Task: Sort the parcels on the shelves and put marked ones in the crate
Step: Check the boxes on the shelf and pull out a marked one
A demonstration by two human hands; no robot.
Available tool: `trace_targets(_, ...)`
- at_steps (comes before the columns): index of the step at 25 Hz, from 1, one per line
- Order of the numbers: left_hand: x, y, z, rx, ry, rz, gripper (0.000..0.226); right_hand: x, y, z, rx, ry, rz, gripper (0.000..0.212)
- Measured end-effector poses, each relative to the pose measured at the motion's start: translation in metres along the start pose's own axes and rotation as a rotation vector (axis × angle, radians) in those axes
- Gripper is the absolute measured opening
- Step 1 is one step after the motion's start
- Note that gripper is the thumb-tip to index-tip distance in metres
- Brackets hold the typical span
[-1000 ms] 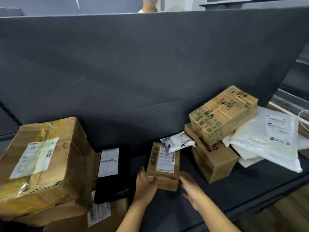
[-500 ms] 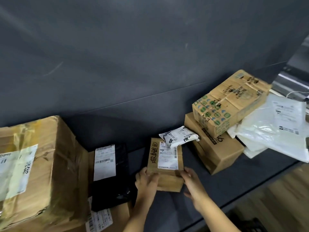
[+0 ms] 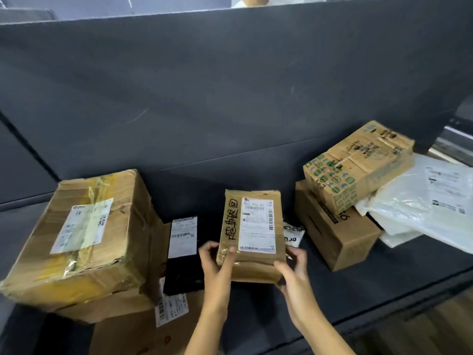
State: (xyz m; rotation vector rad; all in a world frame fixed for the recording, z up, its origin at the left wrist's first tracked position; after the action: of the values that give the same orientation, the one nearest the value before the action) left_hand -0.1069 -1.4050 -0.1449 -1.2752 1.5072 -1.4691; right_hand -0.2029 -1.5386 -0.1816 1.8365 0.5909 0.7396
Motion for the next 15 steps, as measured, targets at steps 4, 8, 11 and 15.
trace_targets(4,-0.009,-0.023,-0.025,0.124,0.059,-0.040,0.047,-0.002,0.020,-0.034,-0.177,0.102,0.006,0.046)
trace_targets(8,-0.010,-0.044,-0.047,0.213,0.167,-0.121,0.047,-0.010,0.060,-0.049,-0.229,0.244,0.136,0.092)
trace_targets(11,-0.010,-0.058,-0.063,0.252,0.197,-0.130,0.055,-0.004,0.091,-0.055,-0.292,0.320,0.103,0.106)
trace_targets(15,-0.015,-0.079,-0.074,0.288,0.238,-0.098,0.075,0.018,0.119,-0.057,-0.368,0.419,0.056,0.095)
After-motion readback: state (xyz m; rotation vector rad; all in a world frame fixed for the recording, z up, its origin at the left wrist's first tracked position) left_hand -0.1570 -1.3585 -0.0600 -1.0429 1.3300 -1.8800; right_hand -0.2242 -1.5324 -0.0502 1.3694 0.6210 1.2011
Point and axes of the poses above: each hand's wrist, its own z-axis towards the middle knuckle, its own x-axis out of the palm, y = z × x, the point moved 6 cm from there along z, towards the middle knuckle, and after that the axes turned 5 degrees about -z, right-handed, at the moved point
